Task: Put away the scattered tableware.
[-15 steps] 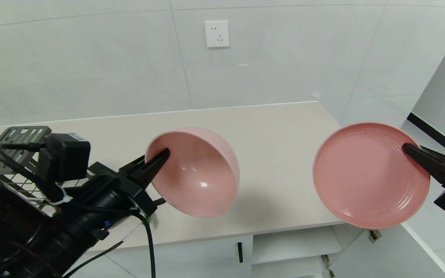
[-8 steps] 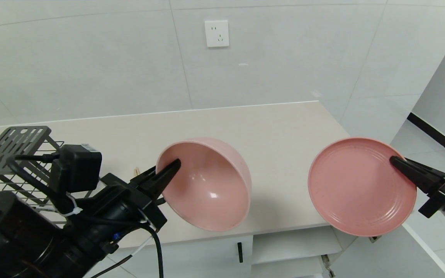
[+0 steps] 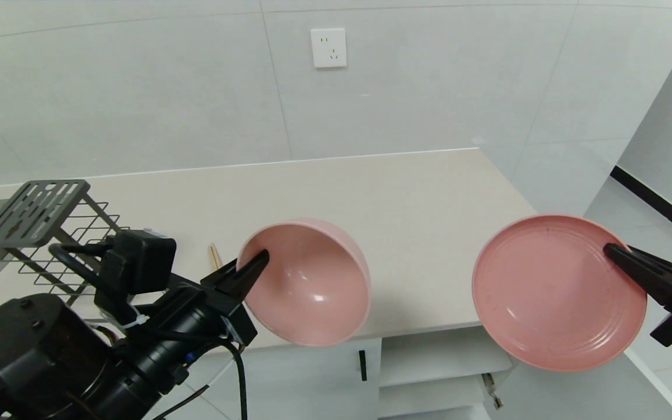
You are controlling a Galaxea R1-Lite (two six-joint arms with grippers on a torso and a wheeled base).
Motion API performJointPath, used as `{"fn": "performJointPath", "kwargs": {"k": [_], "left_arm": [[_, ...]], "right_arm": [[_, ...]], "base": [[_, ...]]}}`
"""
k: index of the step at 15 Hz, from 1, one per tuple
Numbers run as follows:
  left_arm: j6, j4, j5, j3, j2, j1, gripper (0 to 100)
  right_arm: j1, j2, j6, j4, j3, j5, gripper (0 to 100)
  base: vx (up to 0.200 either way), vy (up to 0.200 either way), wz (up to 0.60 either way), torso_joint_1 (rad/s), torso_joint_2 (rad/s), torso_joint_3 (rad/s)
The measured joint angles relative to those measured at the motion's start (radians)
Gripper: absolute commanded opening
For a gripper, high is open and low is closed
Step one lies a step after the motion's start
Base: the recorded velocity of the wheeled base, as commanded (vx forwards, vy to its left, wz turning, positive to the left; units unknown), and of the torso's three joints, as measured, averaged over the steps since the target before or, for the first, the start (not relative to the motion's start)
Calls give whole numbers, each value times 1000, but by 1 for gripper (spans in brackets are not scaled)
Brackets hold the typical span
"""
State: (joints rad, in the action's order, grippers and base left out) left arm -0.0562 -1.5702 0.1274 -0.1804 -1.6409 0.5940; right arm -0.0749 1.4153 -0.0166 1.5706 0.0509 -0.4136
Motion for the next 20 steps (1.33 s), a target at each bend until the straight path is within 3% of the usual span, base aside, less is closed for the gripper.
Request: {"fn": "performJointPath", "kwargs": {"k": [4,7,15,20], "left_arm": [[7,0,0,56,37,0,0],[45,0,0,116,63,0,0],[49,0,-1,144,84,1,0],[49,0,-2,168,96,1,0]], "right_arm": [[0,-7,0,0,-5,0,0],[0,-7,-1,-1,-6,0,0],[1,-10,-8,-1,-33,0,0],[1,-18,-8,-2,-36,0,0]], "base": [[-200,0,0,0,2,1],[0,0,0,0,0,0],[0,0,0,-42,88,42],[0,0,-480,-186,371,185]]}}
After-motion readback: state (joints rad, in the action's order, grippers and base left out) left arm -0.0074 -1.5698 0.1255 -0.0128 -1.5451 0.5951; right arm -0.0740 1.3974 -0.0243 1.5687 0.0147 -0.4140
